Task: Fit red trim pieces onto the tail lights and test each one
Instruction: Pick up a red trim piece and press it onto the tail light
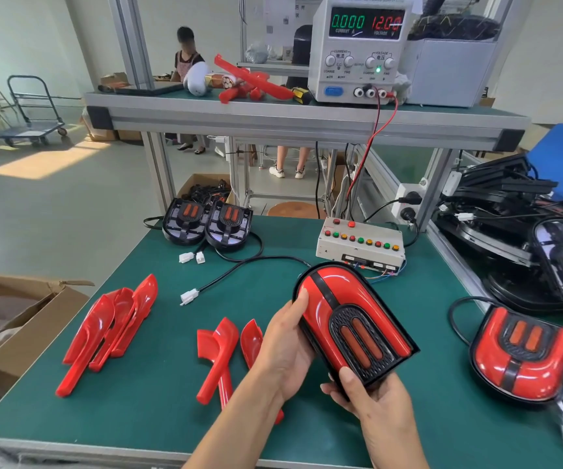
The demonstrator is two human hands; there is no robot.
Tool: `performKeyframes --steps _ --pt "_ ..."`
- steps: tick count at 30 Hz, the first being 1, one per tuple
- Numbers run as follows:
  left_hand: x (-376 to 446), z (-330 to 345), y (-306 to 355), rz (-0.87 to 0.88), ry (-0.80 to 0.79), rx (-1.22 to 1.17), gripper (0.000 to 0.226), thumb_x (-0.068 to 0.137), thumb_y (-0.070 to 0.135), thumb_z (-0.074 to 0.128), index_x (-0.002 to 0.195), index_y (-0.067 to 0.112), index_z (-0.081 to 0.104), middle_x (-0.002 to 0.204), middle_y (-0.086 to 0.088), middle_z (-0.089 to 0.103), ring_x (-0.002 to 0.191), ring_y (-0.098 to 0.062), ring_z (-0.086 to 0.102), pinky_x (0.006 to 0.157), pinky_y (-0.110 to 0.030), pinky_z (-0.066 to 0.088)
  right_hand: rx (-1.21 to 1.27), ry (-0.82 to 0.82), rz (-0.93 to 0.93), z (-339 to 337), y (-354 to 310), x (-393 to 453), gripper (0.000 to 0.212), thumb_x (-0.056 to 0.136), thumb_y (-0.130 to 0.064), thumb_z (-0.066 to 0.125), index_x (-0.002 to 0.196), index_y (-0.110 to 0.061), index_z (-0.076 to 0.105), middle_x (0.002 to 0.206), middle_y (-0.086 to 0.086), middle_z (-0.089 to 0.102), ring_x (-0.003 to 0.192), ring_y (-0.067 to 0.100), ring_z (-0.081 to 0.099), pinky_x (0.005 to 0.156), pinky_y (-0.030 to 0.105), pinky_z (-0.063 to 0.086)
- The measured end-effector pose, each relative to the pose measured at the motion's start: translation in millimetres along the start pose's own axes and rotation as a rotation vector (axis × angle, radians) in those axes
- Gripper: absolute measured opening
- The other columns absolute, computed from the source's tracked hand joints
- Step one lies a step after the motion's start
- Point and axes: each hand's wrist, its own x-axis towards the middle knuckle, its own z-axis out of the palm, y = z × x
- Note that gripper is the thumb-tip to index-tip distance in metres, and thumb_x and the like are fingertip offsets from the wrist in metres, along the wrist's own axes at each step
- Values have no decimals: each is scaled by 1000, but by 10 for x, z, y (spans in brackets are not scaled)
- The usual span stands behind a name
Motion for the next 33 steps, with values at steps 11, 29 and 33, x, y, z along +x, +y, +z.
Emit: performKeyframes --steps 11,29,33 --pt "-12 63 63 -60 75 -94 45 94 36 63 124 3 67 118 -19 73 113 -34 69 107 -57 47 -6 9 25 38 -37 -5 31 87 2 71 116 -3 60 92 19 77 75 42 76 60 27 61" --pt "3 -70 25 110 119 267 53 90 65 58 119 22 70 115 2 76 112 -14 70 107 -42 46 -544 369 -146 -75 -436 -22 77 79 -76 56 133 -22 60 124 2 60 89 -2 66 97 40 50" --pt "-13 -25 -110 160 118 373 39 89 62 57 111 32 70 114 11 75 113 -7 67 106 -35 47 -749 261 -378 -7 -809 120 58 81 -74 57 125 -36 64 116 -19 58 112 0 56 103 32 42"
